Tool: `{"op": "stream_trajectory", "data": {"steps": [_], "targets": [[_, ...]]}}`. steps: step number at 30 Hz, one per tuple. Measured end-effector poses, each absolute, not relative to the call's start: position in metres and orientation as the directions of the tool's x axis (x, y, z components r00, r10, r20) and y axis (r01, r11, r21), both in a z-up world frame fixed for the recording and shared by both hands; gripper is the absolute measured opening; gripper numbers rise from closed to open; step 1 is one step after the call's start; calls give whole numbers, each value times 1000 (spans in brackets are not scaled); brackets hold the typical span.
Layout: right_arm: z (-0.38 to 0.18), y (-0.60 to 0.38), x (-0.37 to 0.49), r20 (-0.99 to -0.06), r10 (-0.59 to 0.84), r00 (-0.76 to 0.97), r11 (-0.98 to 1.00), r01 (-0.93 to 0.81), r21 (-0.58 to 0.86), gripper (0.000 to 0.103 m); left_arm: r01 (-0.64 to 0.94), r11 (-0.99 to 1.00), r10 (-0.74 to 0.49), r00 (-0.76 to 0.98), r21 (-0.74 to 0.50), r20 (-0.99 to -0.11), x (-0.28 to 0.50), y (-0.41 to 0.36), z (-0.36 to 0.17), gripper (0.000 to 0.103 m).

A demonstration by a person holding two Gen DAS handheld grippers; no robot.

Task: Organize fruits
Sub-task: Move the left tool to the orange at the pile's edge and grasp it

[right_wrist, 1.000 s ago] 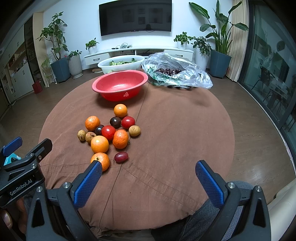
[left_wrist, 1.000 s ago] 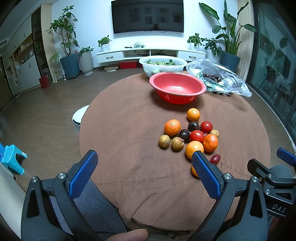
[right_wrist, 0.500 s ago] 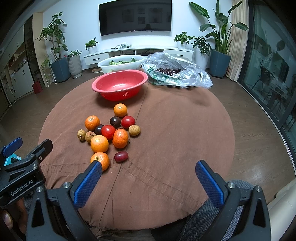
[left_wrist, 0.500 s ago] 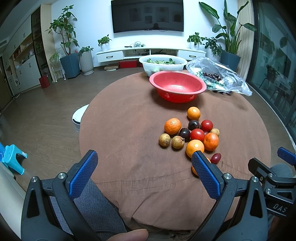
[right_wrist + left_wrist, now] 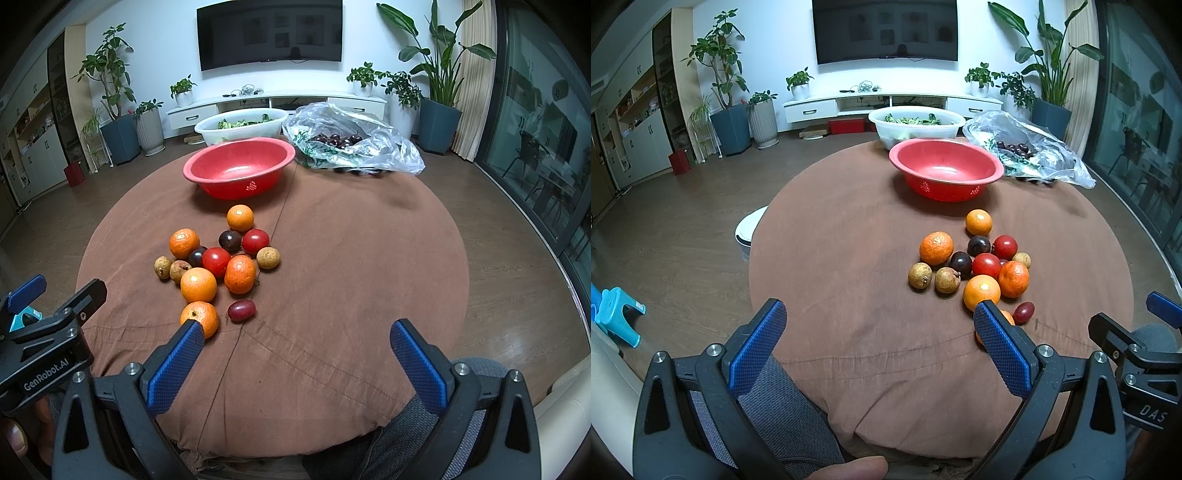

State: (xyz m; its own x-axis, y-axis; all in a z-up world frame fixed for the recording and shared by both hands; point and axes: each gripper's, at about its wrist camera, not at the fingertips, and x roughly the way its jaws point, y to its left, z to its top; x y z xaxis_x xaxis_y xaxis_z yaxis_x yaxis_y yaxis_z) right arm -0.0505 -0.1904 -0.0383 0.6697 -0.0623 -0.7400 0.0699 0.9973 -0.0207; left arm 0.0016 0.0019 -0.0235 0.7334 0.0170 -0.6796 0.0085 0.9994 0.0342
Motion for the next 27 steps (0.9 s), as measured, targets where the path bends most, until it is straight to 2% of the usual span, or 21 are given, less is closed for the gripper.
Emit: {"op": "stream_trajectory", "data": {"steps": [7,11,19,20,24,27], "targets": [[-39,-192,-52,-740,-33,672,998,58,9,103,20,999,8,725,33,-688,5,1,-28,103],[-39,-195,-59,-718,-2,696,998,48,43,103,39,999,-50,715,-32,-697,7,8,-29,103],[-36,-207,-64,-661,45,749,996,17,87,103,228,971,-213,679,-74,-702,8,1,-47,103],[-36,-209,-63,-657,52,752,996,10,90,103,260,960,-250,642,-101,-725,11,-2,-50,103],[-40,-218,-61,-650,95,754,991,-9,134,103,276,948,-296,585,-157,-755,18,-7,-57,103],[-45,-223,-57,-656,139,742,983,-23,183,103,299,941,-305,558,-155,-772,23,-18,-63,103]]}}
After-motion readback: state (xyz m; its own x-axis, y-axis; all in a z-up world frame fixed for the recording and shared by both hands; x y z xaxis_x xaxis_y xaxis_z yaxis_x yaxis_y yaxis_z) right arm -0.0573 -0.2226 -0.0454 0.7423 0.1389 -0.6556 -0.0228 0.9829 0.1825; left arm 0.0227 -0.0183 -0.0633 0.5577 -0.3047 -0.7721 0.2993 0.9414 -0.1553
